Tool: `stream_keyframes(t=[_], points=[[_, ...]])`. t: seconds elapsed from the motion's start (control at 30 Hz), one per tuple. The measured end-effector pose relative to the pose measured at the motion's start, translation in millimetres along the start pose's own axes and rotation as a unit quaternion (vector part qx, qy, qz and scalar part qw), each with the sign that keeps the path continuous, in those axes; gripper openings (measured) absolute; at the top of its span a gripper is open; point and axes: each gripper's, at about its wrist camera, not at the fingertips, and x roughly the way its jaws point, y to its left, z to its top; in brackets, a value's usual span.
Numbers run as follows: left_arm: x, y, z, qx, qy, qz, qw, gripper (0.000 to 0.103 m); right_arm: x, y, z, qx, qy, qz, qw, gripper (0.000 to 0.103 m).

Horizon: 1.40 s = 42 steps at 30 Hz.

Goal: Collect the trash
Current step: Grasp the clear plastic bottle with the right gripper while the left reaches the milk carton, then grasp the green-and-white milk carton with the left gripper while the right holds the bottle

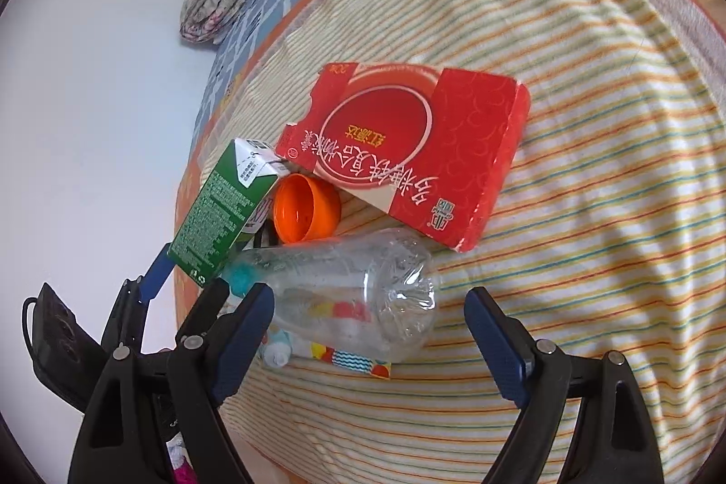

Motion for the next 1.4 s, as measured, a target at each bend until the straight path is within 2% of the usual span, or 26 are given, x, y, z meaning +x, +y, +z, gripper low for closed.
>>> stream_keyframes(t=[0.1,0.13,0.23,0.4,0.43,0.47,0.5,0.67,1.0,1.2,1.4], points=[[3,4,3,-0.010,0.001,-0.013,0.9999,0.062,1,2,3,0.003,-0.004,0.005,1.000,0.084],[4,4,4,-0.008,0.001,-0.013,0.9999,0.062,1,2,4,0.006,-0.005,0.011,1.000,0.080],[5,6,4,-0.009,0.000,-0.017,0.9998,0.061,1,0,7,0.022,-0.008,0.020,1.000,0.075],[5,18,2,-0.043,-0.001,-0.032,0.9986,0.058,-3,2,9,0.033,-0.015,0.037,0.999,0.069],[4,19,2,-0.045,-0.002,-0.031,0.9985,0.055,-5,6,10,0.029,-0.018,0.037,0.999,0.068],[3,22,3,-0.049,-0.005,-0.030,0.9983,0.042,-6,9,11,0.026,-0.021,0.038,0.999,0.067],[2,25,5,-0.055,-0.007,-0.030,0.9980,0.037,-9,9,9,0.024,-0.023,0.039,0.999,0.067],[1,34,5,-0.075,-0.008,-0.033,0.9966,0.037,-14,28,7,-0.004,-0.036,0.041,0.999,0.064],[-4,29,4,-0.064,-0.014,-0.051,0.9966,0.033,-34,41,1,-0.051,-0.053,0.022,0.997,0.063],[-9,23,3,-0.061,-0.015,-0.064,0.9959,0.030,-83,43,-7,-0.109,-0.083,-0.019,0.990,0.063],[-12,3,11,-0.035,-0.023,-0.060,0.9973,0.029,-138,50,-17,-0.160,-0.137,-0.058,0.976,0.063]])
